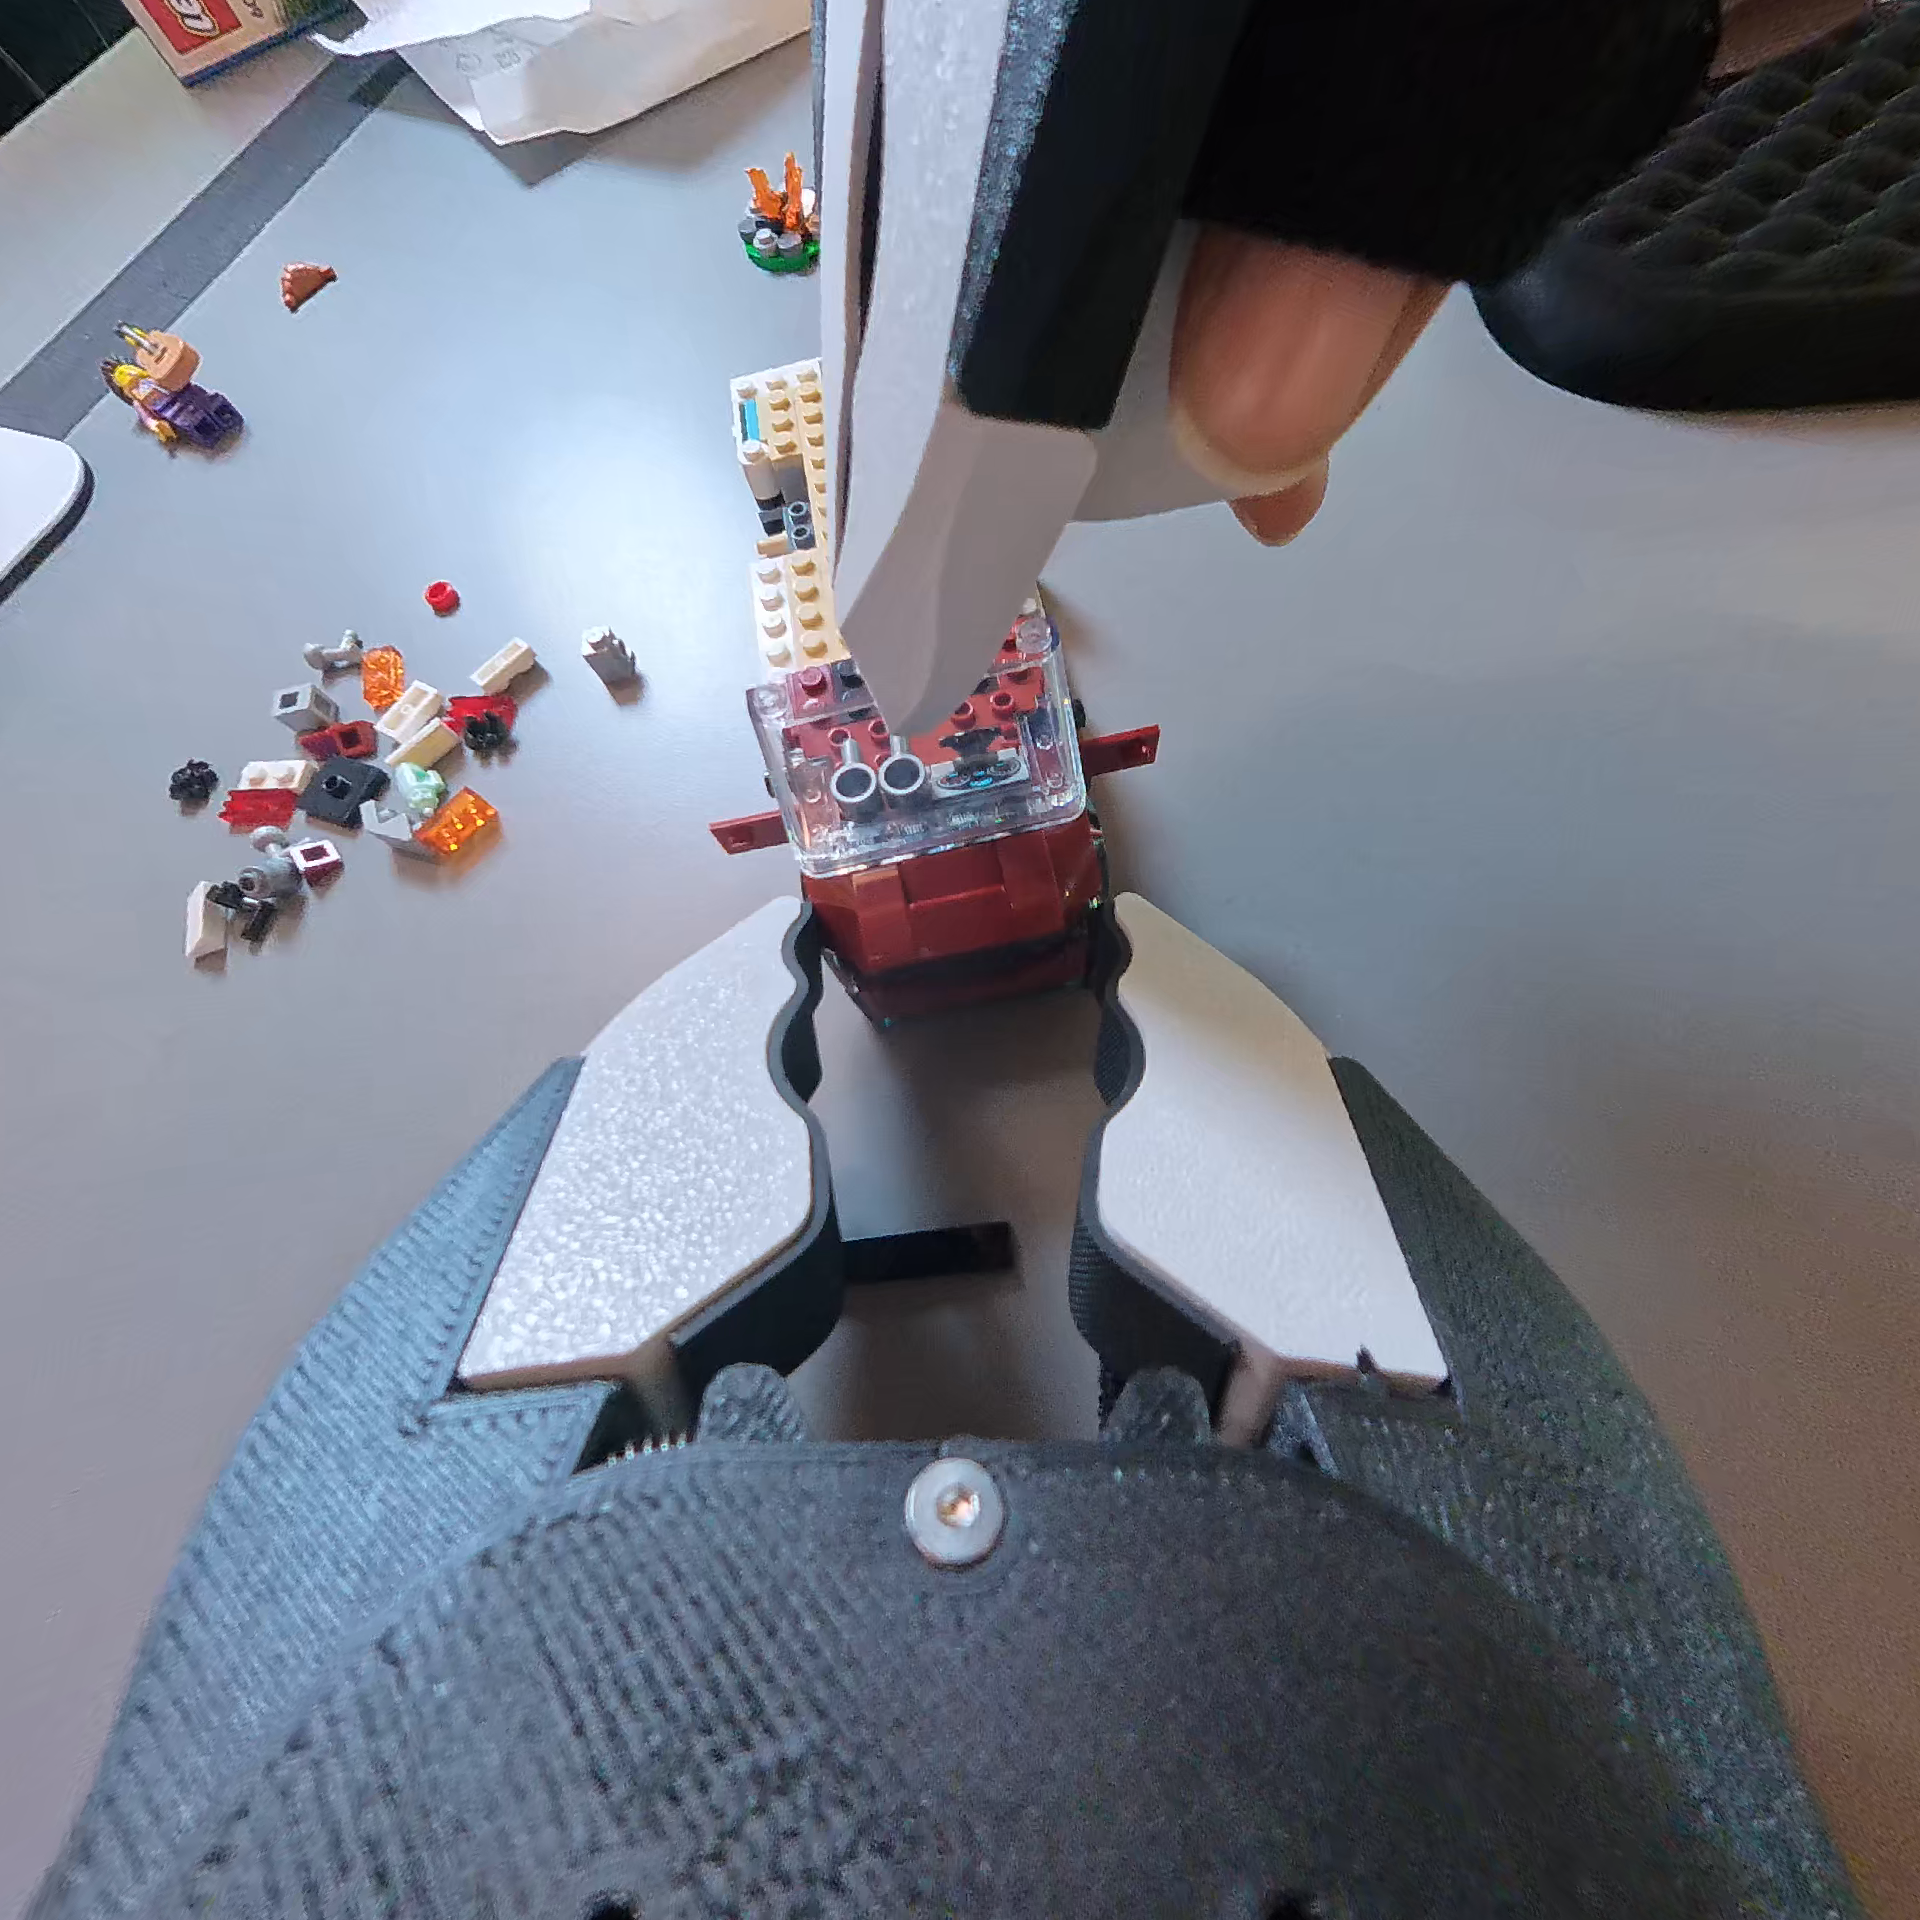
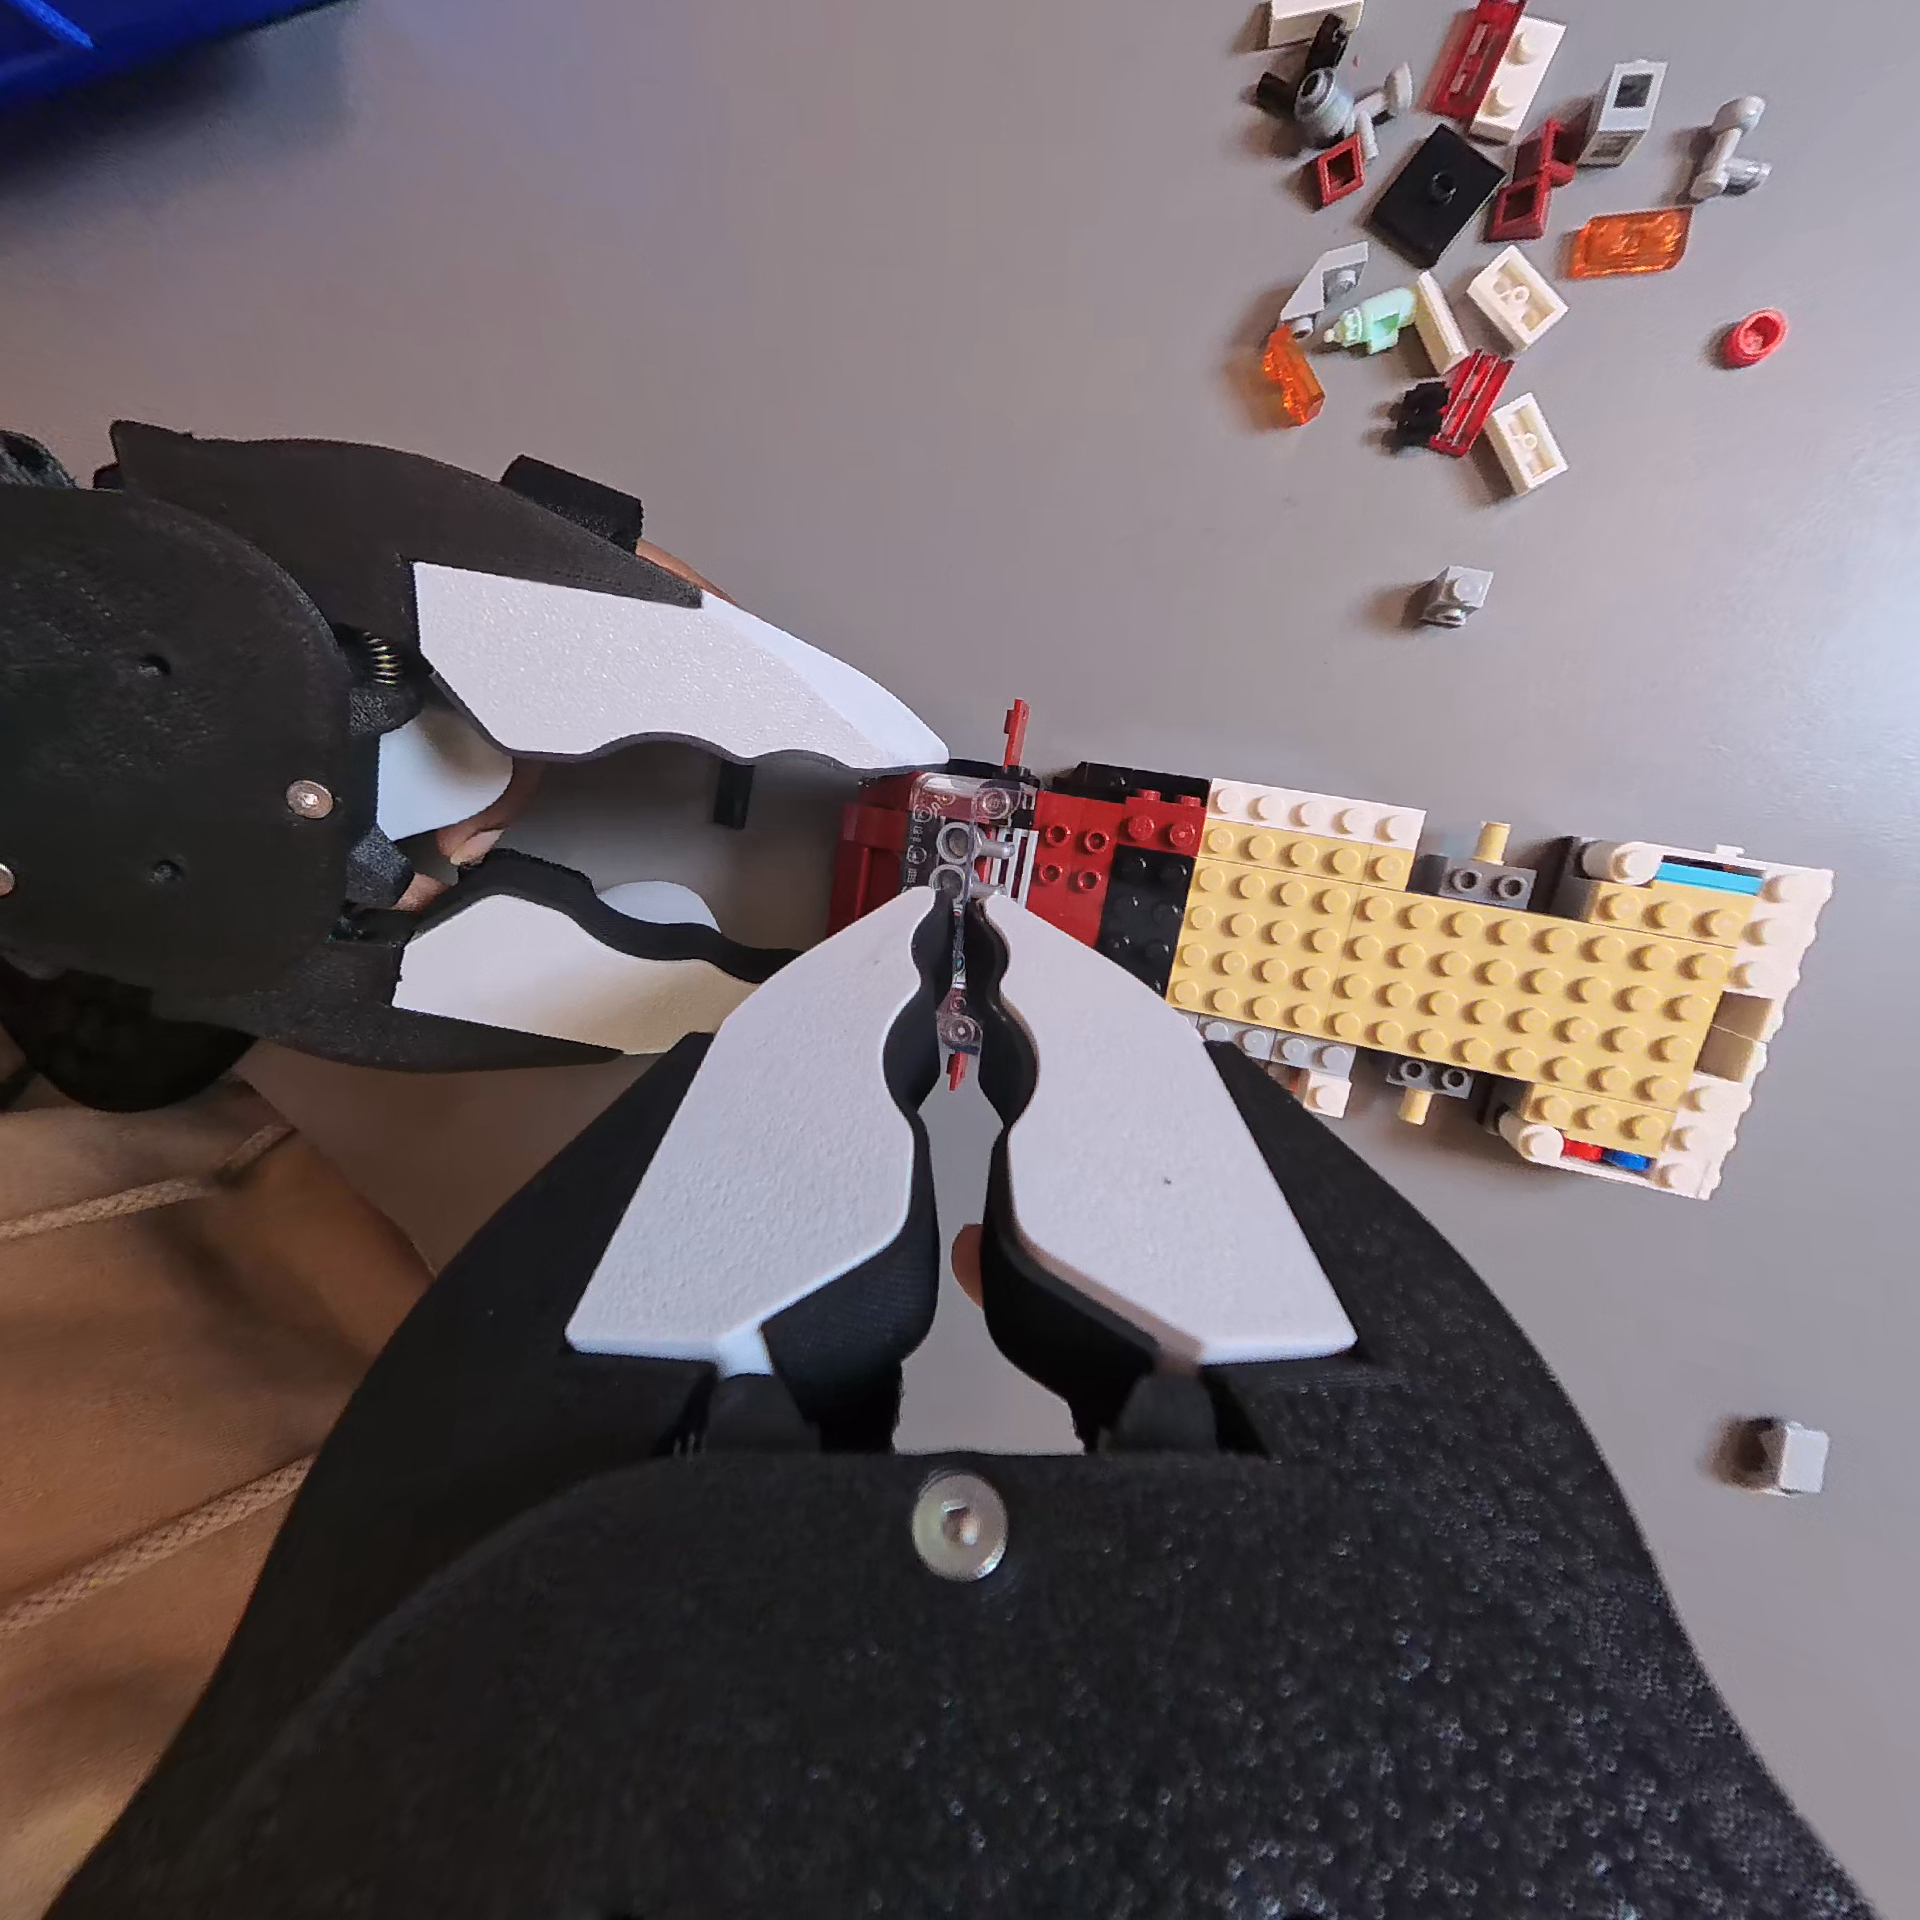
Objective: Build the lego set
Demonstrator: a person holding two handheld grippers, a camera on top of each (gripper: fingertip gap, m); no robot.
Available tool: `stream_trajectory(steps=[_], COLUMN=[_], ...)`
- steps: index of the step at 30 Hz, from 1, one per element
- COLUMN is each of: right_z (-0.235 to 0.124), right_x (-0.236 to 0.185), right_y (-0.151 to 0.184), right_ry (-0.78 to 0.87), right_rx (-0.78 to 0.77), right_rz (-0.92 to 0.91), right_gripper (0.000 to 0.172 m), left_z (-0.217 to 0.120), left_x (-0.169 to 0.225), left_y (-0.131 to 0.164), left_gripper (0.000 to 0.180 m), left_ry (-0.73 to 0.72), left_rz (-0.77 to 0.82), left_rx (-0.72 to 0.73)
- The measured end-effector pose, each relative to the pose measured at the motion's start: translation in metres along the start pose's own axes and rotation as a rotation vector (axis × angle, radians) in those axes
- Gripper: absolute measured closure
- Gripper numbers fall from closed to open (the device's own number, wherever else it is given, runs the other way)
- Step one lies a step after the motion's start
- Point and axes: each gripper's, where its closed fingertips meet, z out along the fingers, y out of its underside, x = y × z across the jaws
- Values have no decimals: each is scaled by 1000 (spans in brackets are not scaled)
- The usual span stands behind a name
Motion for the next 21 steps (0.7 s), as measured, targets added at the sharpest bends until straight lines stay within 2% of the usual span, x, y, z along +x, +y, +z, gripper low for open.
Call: stream_trajectory(steps=[16, 19, 21], right_z=[0, 0, 1], right_x=[0, -2, -1], right_y=[-3, -4, -4], right_ry=[-27, -42, -34], right_rx=[21, 66, 72], right_rz=[-17, -19, -14], right_gripper=[168, 156, 158], left_z=[0, 1, 1], left_x=[-1, -1, 0], left_y=[0, 0, 0], left_gripper=[129, 129, 129], left_ry=[9, 10, 10], left_rz=[-10, -12, -12], left_rx=[6, 10, 10])
